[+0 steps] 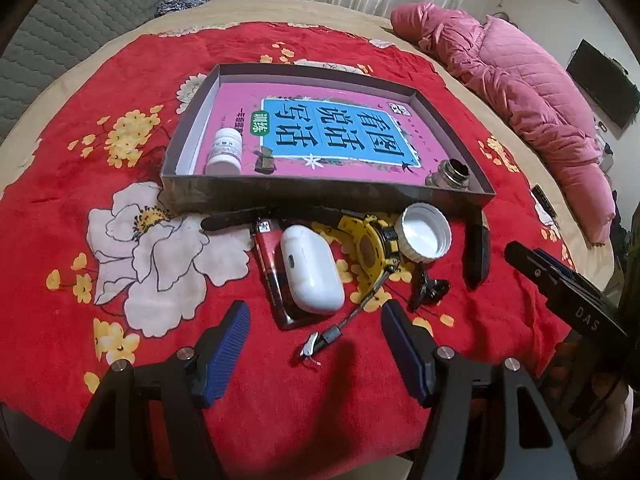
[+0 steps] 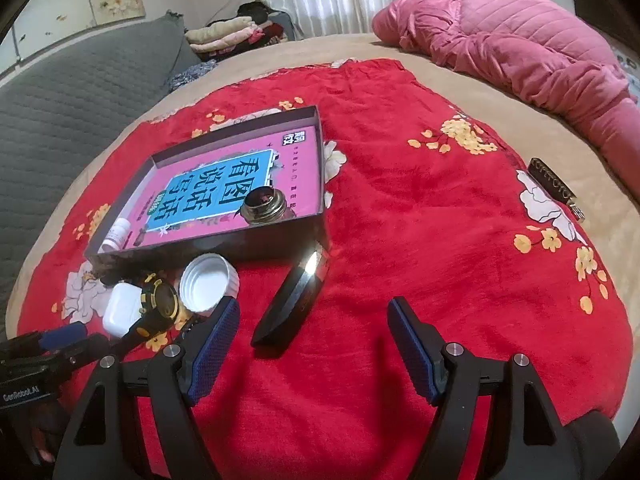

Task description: Organize rigid objects

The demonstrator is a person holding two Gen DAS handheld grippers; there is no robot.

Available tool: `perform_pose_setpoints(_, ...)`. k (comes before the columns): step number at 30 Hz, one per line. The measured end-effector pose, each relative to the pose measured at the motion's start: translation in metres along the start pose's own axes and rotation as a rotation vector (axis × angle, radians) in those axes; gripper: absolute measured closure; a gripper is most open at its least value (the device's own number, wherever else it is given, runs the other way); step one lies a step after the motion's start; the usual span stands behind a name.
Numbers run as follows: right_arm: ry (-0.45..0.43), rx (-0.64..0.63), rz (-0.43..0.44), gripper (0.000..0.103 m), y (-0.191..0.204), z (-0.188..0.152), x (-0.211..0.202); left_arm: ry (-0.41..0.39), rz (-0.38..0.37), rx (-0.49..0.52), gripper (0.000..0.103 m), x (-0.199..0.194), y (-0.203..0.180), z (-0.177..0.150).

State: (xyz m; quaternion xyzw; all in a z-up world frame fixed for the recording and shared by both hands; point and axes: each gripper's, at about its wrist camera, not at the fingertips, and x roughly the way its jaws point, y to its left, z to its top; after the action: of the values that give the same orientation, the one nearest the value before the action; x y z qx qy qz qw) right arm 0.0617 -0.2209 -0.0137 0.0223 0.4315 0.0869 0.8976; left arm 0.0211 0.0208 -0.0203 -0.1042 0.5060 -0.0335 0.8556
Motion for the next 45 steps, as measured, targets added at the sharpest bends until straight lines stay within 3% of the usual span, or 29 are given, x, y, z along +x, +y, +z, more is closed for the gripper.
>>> perform_pose_setpoints(14, 0.001, -0.012, 0.021, 0.026, 0.001, 0.003, 0.008, -0.006, 0.003, -0.039, 0.036, 0.011, 0.006, 0.009)
perform_pose_setpoints(19, 0.004, -0.023, 0.02, 0.026, 0.004, 0.004, 0.012, 0.019, -0.038, -0.07, 0.036, 0.02, 0.011, 0.013)
perform_pose_setpoints(30, 0.035, 0.007, -0.002, 0.026, -0.006, 0.006, 0.026, 0.036, -0.064, -0.065, 0.036, 0.031, 0.007, 0.018)
perform_pose_setpoints(40, 0.077, -0.04, -0.029, 0.026, 0.003, 0.003, 0.042, 0.026, -0.064, -0.054, 0.036, 0.031, 0.006, 0.02)
perform_pose_setpoints(45, 0.081, -0.049, -0.027, 0.026, 0.004, 0.003, 0.044, 0.019, -0.093, -0.046, 0.041, 0.029, 0.003, 0.02)
